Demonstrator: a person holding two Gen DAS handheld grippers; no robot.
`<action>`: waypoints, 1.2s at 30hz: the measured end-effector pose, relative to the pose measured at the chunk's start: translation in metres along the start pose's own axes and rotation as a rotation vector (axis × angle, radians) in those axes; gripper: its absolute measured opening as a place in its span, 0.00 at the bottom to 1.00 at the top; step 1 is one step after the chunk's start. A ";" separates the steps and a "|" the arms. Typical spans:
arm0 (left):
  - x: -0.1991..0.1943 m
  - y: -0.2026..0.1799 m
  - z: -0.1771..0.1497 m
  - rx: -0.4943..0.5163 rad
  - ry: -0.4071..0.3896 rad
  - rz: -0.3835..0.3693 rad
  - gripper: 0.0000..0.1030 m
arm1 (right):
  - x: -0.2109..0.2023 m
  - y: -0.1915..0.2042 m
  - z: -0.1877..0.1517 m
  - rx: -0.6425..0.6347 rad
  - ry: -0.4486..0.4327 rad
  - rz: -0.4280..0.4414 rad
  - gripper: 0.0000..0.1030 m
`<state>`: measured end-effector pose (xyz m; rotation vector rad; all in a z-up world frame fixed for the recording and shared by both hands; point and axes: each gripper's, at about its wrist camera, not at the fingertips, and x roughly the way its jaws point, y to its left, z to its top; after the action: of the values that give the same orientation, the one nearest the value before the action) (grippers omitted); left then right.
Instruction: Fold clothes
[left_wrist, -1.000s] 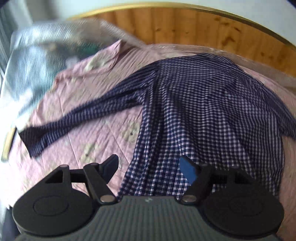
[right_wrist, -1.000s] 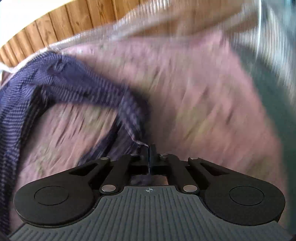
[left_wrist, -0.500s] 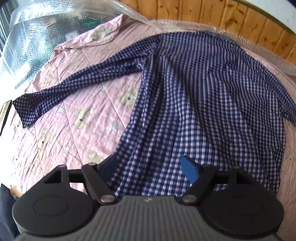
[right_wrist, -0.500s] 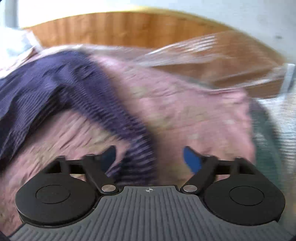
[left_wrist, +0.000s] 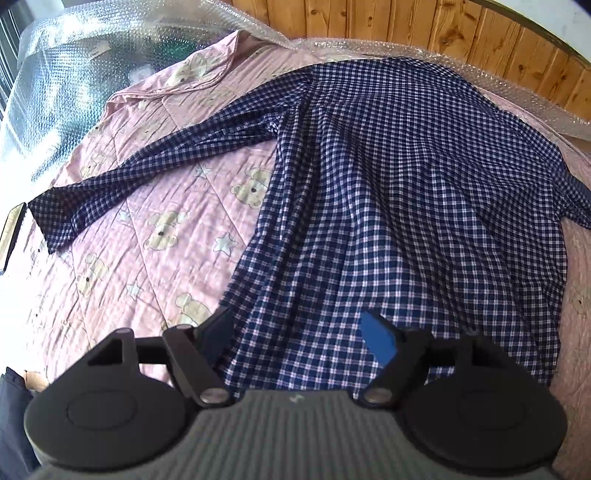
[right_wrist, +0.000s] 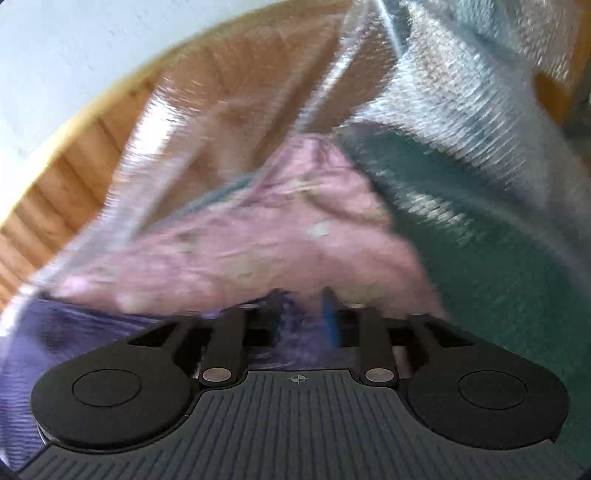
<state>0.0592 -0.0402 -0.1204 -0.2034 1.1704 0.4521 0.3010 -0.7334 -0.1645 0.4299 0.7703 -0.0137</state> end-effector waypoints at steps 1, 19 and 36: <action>0.001 0.000 -0.003 -0.004 0.005 -0.002 0.76 | -0.007 0.000 -0.011 -0.006 -0.001 0.012 0.54; -0.004 -0.007 -0.008 0.033 -0.006 0.015 0.76 | 0.019 -0.011 -0.071 -0.151 0.069 -0.280 0.13; 0.026 0.105 -0.099 0.458 0.004 -0.010 0.76 | -0.131 0.135 -0.250 -0.582 0.103 0.221 0.64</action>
<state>-0.0625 0.0218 -0.1742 0.1863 1.2442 0.1651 0.0615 -0.5336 -0.1849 -0.0416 0.7854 0.4324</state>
